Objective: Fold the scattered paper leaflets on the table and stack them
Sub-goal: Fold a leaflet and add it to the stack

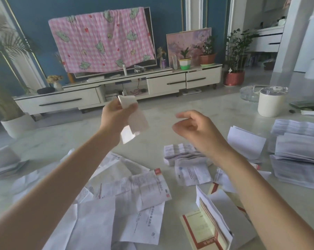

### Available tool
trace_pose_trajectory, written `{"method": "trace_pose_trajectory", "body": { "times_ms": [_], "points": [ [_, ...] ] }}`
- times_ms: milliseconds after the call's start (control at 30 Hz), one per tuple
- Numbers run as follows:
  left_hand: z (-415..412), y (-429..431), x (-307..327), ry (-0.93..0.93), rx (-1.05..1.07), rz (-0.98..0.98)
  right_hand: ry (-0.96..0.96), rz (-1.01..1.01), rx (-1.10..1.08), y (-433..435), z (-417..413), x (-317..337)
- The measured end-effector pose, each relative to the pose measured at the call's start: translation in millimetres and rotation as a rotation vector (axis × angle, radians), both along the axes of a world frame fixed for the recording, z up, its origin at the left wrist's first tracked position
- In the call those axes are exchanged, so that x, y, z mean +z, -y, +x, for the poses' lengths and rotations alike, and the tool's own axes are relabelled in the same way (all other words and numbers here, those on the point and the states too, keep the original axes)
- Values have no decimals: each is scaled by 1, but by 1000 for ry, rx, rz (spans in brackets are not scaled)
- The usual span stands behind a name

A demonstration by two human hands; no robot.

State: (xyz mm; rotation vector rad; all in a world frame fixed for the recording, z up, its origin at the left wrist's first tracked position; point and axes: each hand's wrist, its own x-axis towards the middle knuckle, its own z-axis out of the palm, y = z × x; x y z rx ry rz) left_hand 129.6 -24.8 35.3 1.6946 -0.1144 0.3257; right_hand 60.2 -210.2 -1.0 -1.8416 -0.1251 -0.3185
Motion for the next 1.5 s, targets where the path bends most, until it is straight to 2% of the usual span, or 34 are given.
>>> {"method": "trace_pose_trajectory", "body": {
  "times_ms": [100,167,433,633,933,1133,1200,1333,1433,1500],
  "points": [
    [-24,8,14,-96,-217,-83,-29,98,152,-12,-6,5],
    [-35,14,15,-156,-281,-89,-62,193,228,-20,-9,6],
    [-51,22,10,-214,-313,-108,-143,445,303,-26,-11,9],
    [-61,32,-11,-203,-345,-47,-251,428,352,-26,-15,4],
    [-57,11,-13,-67,-148,266,-133,168,85,-11,-12,3],
    [-56,-2,-12,-210,-362,209,-102,96,135,-14,-15,4],
    [-56,-3,-13,-208,-348,195,-70,95,102,-14,-17,4],
    [-59,1,-15,-188,-246,87,-43,245,-42,-13,-13,2],
    [-61,4,-18,-141,-212,-70,-286,571,114,-14,-12,1],
    [-63,6,-20,-97,-188,-112,-403,651,225,-16,-13,0]
  ]
}}
